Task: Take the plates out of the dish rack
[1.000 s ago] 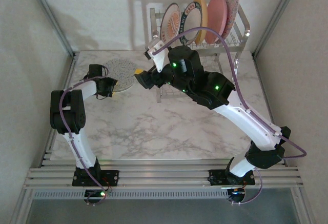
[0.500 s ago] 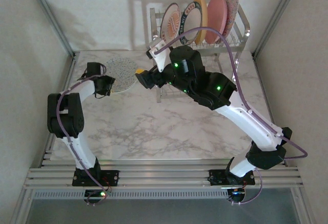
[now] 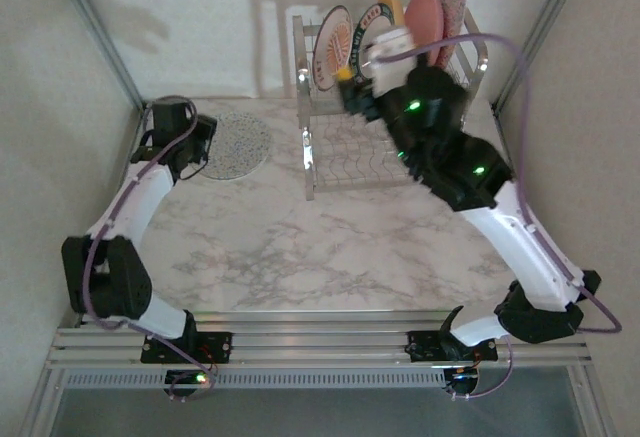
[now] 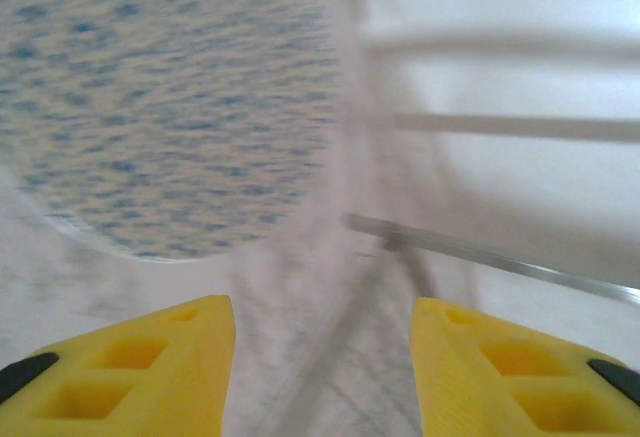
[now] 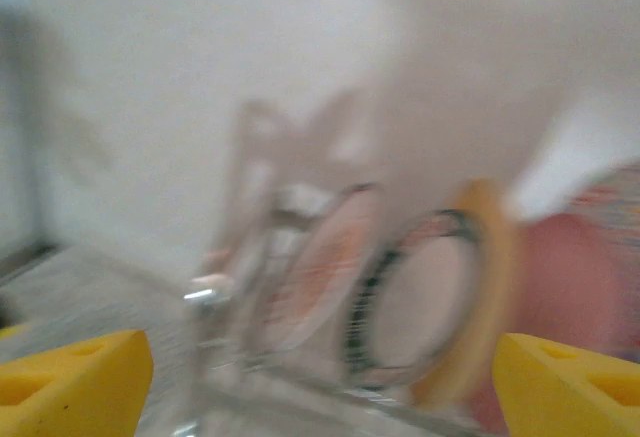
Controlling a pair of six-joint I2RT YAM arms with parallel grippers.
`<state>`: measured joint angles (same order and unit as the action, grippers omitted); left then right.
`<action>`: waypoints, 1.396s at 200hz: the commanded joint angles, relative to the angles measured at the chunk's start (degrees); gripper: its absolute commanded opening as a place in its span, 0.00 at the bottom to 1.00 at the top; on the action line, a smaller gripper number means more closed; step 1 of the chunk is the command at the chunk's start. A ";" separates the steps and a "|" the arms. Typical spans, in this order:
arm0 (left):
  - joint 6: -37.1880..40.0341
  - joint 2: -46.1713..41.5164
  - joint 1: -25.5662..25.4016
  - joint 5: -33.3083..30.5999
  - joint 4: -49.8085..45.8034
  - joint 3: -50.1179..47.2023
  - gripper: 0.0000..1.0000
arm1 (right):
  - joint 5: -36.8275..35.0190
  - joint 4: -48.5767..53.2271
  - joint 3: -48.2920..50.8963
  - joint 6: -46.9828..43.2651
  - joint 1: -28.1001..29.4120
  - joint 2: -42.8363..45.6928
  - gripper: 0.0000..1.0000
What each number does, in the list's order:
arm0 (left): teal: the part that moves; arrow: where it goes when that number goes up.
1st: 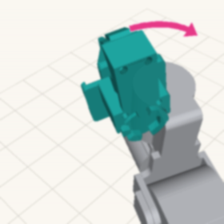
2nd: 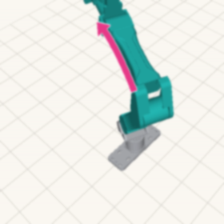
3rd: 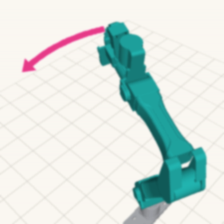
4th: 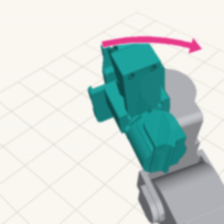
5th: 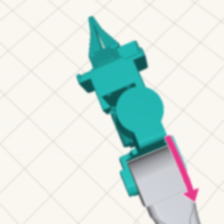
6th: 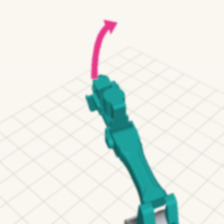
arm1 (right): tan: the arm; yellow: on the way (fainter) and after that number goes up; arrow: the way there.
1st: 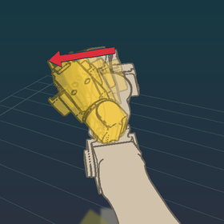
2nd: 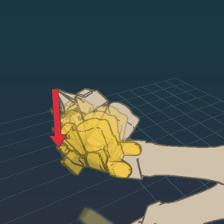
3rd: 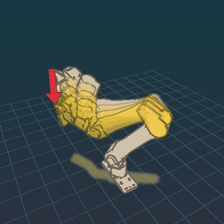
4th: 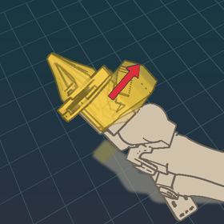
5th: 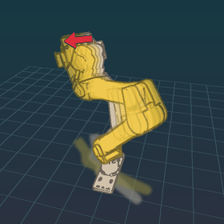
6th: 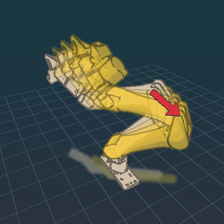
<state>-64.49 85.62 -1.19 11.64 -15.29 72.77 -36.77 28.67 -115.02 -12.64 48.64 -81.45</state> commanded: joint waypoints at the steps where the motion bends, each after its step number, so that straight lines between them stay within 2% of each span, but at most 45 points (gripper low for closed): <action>1: 1.34 -5.93 -4.66 -6.12 3.15 5.04 0.50 | -2.82 -0.25 -5.30 5.48 -11.94 1.40 0.89; 25: 5.20 -9.06 -10.66 -6.91 10.77 6.64 0.52 | 6.78 2.89 -10.09 13.10 -24.38 -2.00 0.92; 42: 7.72 -10.11 -14.46 -5.98 14.98 7.48 0.52 | 16.88 3.81 -13.65 17.25 -31.48 -5.24 0.95; 63: 11.31 -10.30 -19.20 -4.95 17.99 9.48 0.52 | 26.54 3.95 -17.31 18.87 -36.99 -9.52 0.96; 83: 14.64 -9.81 -23.02 -4.12 19.75 11.02 0.53 | 32.14 3.09 -18.51 20.06 -40.15 -12.56 0.96; 132: 17.66 -9.00 -27.42 -1.73 22.83 13.04 0.54 | 36.13 2.92 -21.36 20.83 -41.70 -18.28 0.87; 158: 17.62 -8.37 -27.96 -0.92 22.59 13.80 0.54 | 34.17 4.01 -22.04 20.02 -41.76 -19.96 0.83; 218: 17.23 -7.34 -28.64 -0.56 23.00 15.55 0.54 | 32.36 4.01 -22.05 18.36 -41.71 -22.06 0.60; 246: 17.36 -7.27 -29.00 -0.05 24.26 16.15 0.54 | 31.33 4.19 -22.67 17.80 -41.78 -23.06 0.57; 279: 17.28 -8.14 -29.60 0.66 27.79 16.25 0.55 | 31.02 4.47 -23.84 17.35 -41.47 -24.02 0.48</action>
<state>-48.10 78.37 -29.95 10.52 7.27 86.96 -4.62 33.80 -136.25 5.43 7.01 -104.75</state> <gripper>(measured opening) 0.549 0.501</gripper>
